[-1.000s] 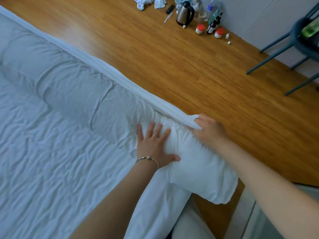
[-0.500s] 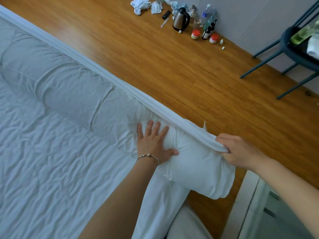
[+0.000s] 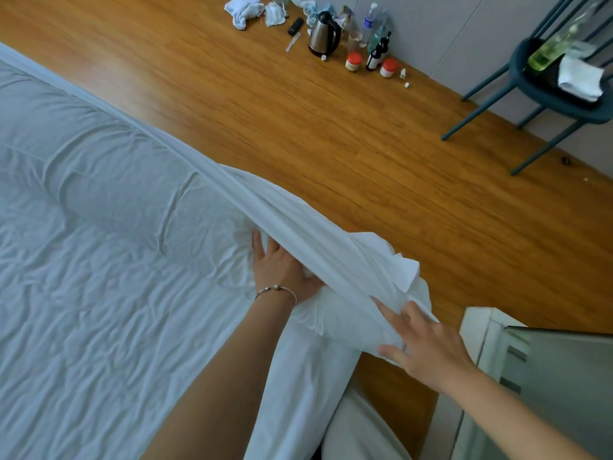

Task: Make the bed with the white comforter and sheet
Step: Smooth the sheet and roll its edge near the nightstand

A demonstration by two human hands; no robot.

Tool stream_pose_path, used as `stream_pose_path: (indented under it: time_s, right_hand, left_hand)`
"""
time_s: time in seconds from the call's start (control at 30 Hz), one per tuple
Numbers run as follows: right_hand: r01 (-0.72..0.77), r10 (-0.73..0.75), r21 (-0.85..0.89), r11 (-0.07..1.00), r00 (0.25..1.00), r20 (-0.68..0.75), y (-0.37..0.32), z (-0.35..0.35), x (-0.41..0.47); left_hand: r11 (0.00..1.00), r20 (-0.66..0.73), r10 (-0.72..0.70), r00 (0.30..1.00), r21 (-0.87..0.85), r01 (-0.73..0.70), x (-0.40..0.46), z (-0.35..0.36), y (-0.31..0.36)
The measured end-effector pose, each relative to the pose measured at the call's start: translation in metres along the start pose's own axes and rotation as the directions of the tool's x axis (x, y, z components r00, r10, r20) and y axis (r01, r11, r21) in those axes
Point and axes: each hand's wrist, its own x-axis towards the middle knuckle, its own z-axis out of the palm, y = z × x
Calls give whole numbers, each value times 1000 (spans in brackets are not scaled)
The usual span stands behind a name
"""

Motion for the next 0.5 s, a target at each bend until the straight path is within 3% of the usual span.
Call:
stream_pose_path:
  time_s: [0.07, 0.17, 0.27, 0.33, 0.4, 0.5]
  right_hand:
    - [-27, 28, -7, 1000, 999, 25, -7, 3, 9]
    - [71, -75, -32, 997, 987, -142, -13, 22, 15]
    - [238, -212, 28, 971, 906, -366, -12, 39, 2]
    - [280, -212, 76, 957, 852, -479, -12, 39, -4]
    - [293, -203, 125, 948, 859, -470, -18, 41, -4]
    - [196, -118, 199, 960, 930, -347, -29, 51, 5]
  left_hand:
    - [1000, -1, 11, 1000, 11, -11, 0, 0, 0]
    - [999, -6, 32, 999, 29, -31, -1, 0, -2]
    - [998, 37, 52, 998, 38, -53, -4, -4, -4]
    - [999, 38, 33, 999, 1, -33, -6, -5, -6]
    - [1000, 64, 14, 998, -11, -13, -10, -4, -6]
    - [998, 61, 28, 998, 52, -31, -10, -1, -5]
